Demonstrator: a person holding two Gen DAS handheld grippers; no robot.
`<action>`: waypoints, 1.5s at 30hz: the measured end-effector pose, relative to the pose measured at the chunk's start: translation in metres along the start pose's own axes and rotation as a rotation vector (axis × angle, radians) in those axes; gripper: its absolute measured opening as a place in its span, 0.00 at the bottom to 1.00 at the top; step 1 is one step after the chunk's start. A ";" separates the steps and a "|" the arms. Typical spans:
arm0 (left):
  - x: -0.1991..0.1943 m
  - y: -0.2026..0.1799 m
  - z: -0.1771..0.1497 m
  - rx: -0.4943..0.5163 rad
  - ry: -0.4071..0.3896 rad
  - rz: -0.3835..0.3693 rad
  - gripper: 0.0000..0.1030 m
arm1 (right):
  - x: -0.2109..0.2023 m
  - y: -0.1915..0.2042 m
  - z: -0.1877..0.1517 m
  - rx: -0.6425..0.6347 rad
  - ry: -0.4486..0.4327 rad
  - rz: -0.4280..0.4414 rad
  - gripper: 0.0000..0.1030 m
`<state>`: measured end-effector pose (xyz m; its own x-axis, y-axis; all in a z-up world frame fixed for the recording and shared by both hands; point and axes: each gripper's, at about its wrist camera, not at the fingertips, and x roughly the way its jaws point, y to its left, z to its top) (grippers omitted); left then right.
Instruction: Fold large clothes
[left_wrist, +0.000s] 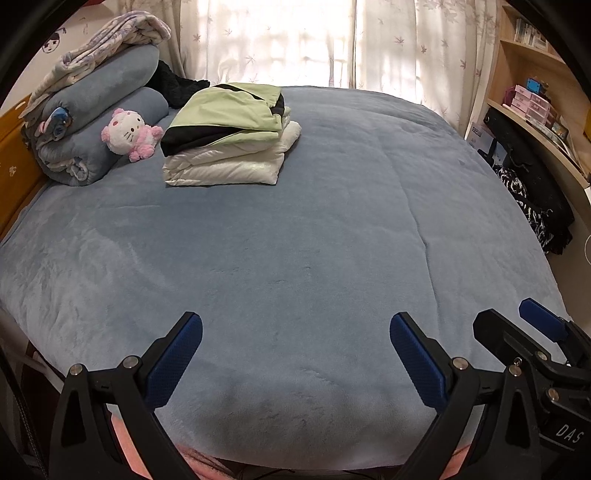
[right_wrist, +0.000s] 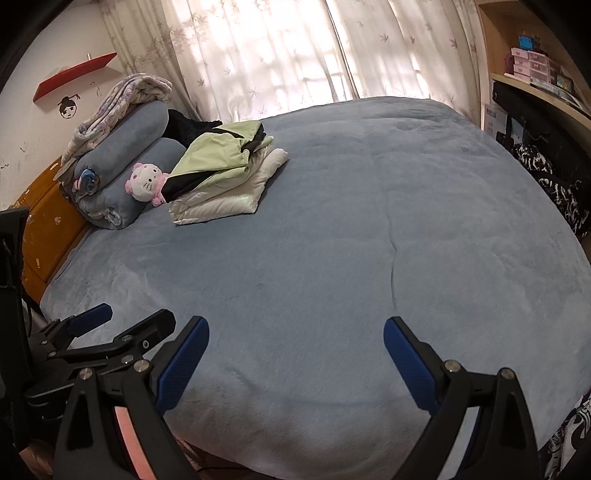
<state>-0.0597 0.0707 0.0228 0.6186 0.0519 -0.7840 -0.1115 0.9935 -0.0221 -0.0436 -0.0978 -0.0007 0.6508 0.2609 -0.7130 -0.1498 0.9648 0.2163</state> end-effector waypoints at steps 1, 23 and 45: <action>0.000 0.001 0.000 0.000 -0.001 0.000 0.97 | 0.000 0.000 0.000 -0.002 0.001 0.000 0.93; -0.006 0.003 -0.003 -0.009 -0.007 0.004 0.96 | -0.005 0.005 -0.001 -0.020 -0.003 0.002 0.93; -0.018 0.002 -0.016 -0.013 -0.016 0.001 0.93 | -0.011 0.007 -0.005 -0.030 -0.006 0.003 0.93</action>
<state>-0.0835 0.0701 0.0266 0.6308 0.0551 -0.7740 -0.1220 0.9921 -0.0288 -0.0554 -0.0942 0.0054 0.6549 0.2637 -0.7082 -0.1740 0.9646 0.1983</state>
